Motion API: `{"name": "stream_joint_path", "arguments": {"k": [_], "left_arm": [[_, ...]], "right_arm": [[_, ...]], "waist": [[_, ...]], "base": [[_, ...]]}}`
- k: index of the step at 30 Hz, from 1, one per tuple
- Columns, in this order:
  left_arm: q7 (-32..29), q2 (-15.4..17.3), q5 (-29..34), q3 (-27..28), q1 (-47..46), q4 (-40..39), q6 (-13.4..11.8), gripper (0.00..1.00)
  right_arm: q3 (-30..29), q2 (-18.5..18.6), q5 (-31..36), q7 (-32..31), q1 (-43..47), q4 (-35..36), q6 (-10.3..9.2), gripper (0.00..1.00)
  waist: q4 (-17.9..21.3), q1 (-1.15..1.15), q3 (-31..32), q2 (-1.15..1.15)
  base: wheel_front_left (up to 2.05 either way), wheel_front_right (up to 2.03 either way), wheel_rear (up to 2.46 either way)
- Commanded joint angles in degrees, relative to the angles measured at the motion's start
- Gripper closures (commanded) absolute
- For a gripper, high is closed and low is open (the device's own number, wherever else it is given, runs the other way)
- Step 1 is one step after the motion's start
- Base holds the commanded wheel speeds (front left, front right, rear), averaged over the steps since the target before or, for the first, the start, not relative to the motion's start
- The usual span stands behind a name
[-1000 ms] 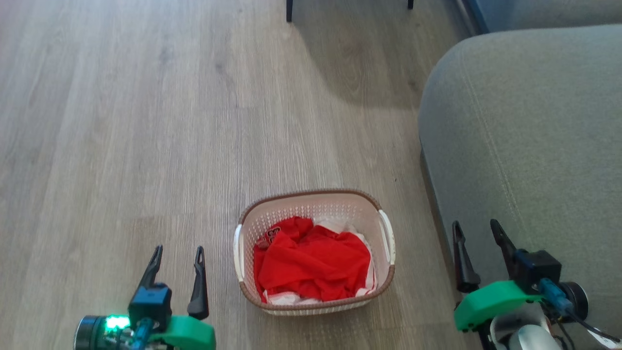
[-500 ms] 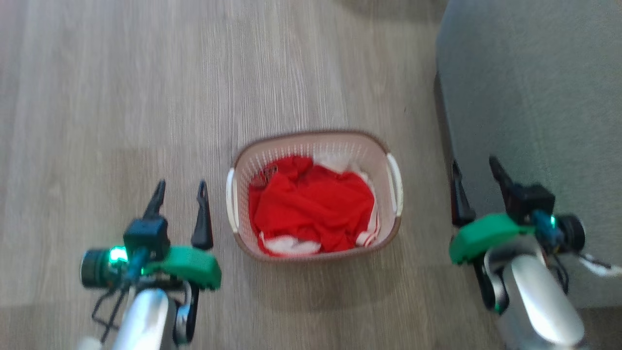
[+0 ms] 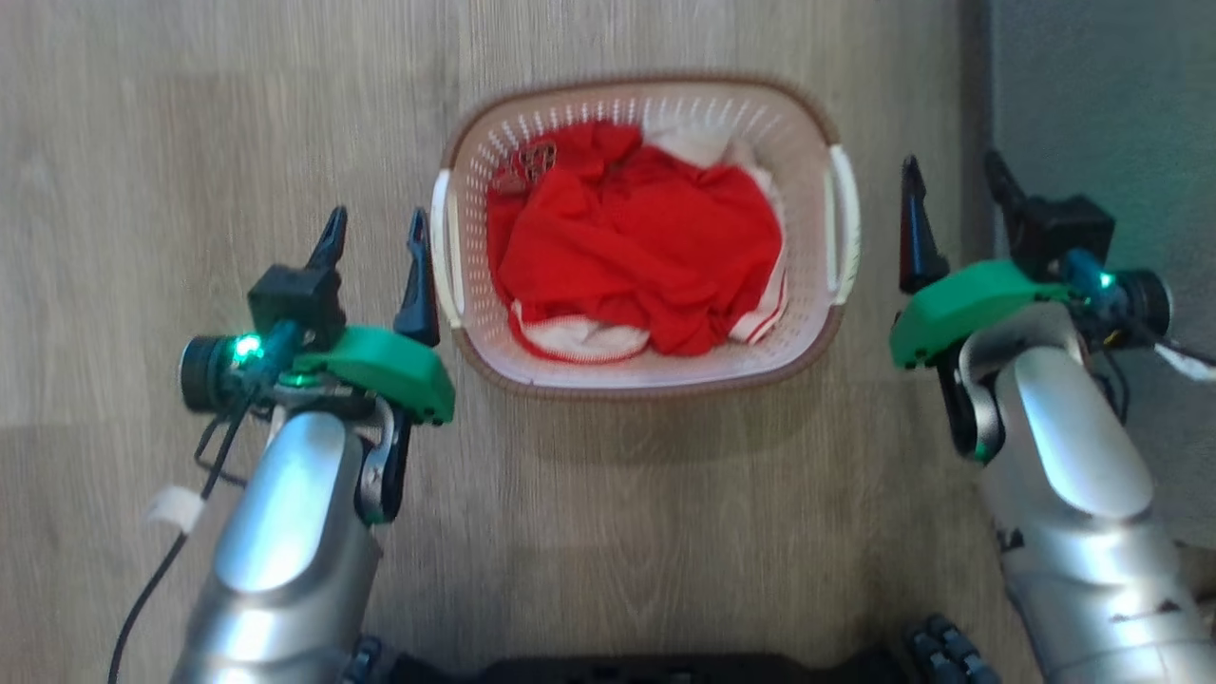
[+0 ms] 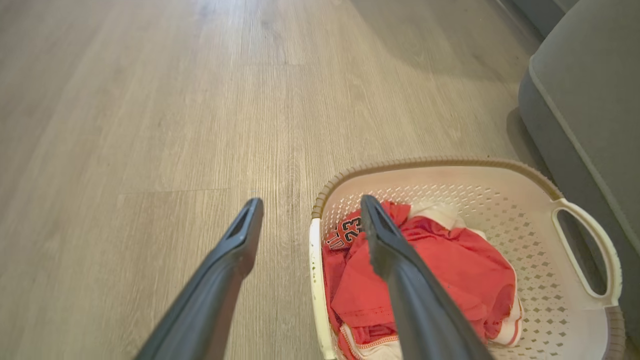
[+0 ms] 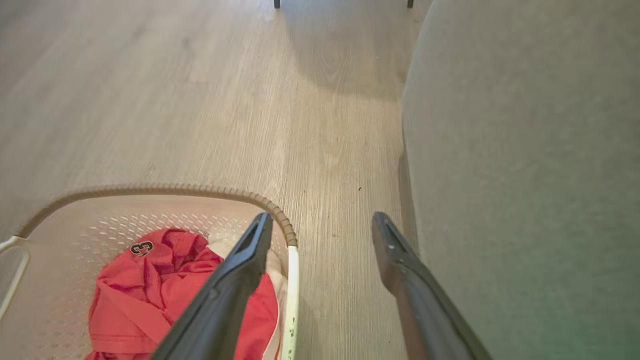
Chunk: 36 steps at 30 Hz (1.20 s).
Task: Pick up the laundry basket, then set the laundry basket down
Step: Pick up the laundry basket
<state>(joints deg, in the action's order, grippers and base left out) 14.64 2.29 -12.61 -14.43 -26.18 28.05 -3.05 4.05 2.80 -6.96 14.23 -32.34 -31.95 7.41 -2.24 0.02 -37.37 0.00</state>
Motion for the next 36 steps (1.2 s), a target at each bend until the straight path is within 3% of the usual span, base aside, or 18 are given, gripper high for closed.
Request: {"name": "stream_joint_path", "arguments": {"k": [1, 13, 26, 36], "left_arm": [[0.36, 0.6, -0.3, 1.3, -0.32, -0.86, -0.11, 0.0], [0.36, 0.59, -5.35, -5.68, -8.7, 8.15, 0.03, 0.0], [0.36, 0.59, -10.62, -10.64, -18.21, 23.1, 1.24, 0.0], [0.36, 0.59, -13.15, -15.43, -23.56, 28.53, 0.52, 0.0]], "right_arm": [[1.06, 0.08, 0.28, 0.77, 0.37, 0.8, 0.08, 0.0], [1.17, 0.08, -0.32, 0.77, -5.45, -8.74, 0.08, 0.0], [3.71, 0.08, -1.86, 0.77, -9.23, -10.96, 0.08, 0.0], [5.68, 0.08, -3.63, 0.77, -11.65, -13.01, 0.08, 0.0]], "waist": [[-1.03, -0.02, -3.63, 0.0], [-2.05, -0.02, -10.78, 0.0], [-1.41, -0.02, -16.89, 0.0], [-1.24, -0.02, -19.08, 0.0]], "base": [[0.0, 0.0, 0.0], [0.0, 0.0, 0.0], [0.0, 0.0, 0.0], [0.0, 0.0, 0.0]]}}
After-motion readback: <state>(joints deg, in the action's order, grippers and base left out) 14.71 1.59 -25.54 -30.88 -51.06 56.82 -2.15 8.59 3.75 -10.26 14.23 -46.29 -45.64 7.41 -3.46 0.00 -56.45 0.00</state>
